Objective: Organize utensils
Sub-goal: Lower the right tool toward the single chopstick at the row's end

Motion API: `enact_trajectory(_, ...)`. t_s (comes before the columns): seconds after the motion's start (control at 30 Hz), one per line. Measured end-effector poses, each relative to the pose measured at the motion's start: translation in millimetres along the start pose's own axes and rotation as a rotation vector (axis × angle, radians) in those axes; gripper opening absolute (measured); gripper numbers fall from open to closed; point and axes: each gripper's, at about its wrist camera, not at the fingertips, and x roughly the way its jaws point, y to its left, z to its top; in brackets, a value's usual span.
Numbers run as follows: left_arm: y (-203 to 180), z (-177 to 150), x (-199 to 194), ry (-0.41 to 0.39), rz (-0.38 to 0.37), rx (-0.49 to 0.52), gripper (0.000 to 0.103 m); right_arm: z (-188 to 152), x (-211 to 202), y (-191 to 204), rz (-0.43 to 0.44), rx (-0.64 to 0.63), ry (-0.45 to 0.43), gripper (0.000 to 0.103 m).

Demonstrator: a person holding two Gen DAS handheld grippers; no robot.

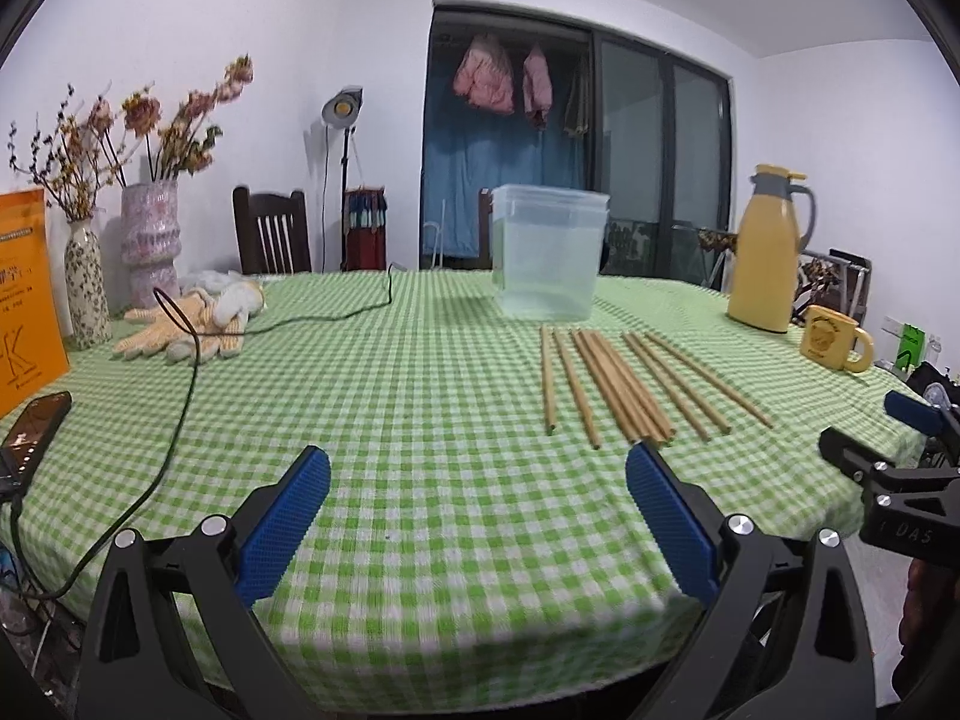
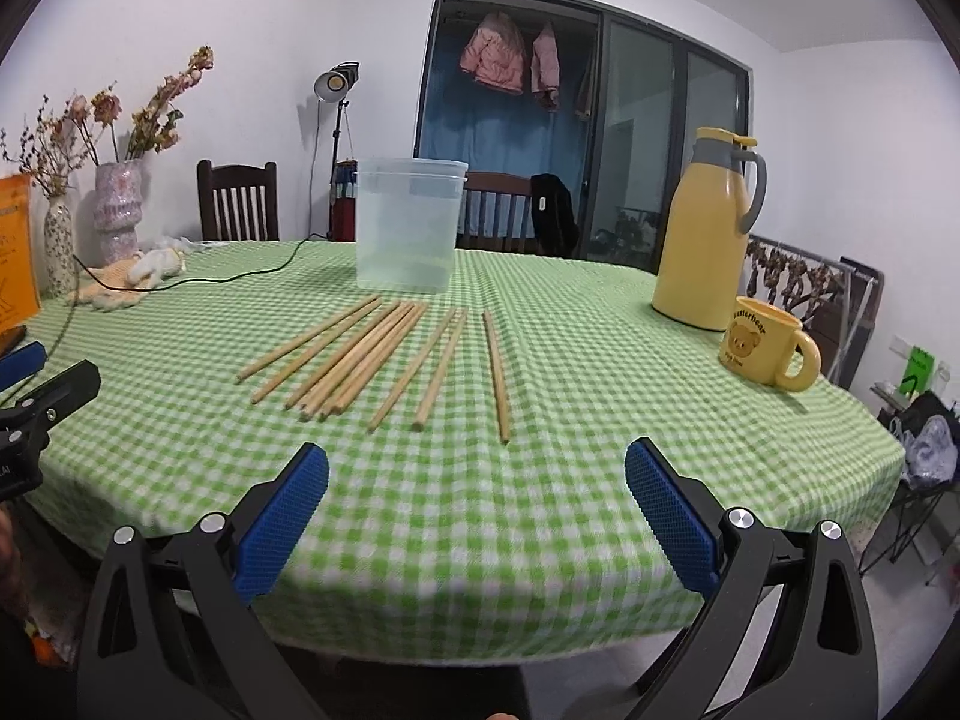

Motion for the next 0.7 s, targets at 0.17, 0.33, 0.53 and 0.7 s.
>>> enact_trajectory(0.17, 1, 31, 40, 0.05, 0.005, 0.014, 0.096, 26, 30, -13, -0.004, 0.03, 0.005, 0.095)
enact_trajectory(0.33, -5, 57, 81, 0.128, -0.048, 0.078, 0.096, 49, 82, -30, 0.026, 0.045, 0.156, 0.095)
enact_trajectory(0.53, -13, 64, 123, 0.257, -0.12, 0.12, 0.093, 47, 124, -37, 0.103, 0.018, 0.321, 0.095)
enact_trajectory(0.7, -28, 54, 156, 0.377, -0.151, 0.238, 0.063, 38, 134, -44, 0.083, -0.002, 0.38, 0.095)
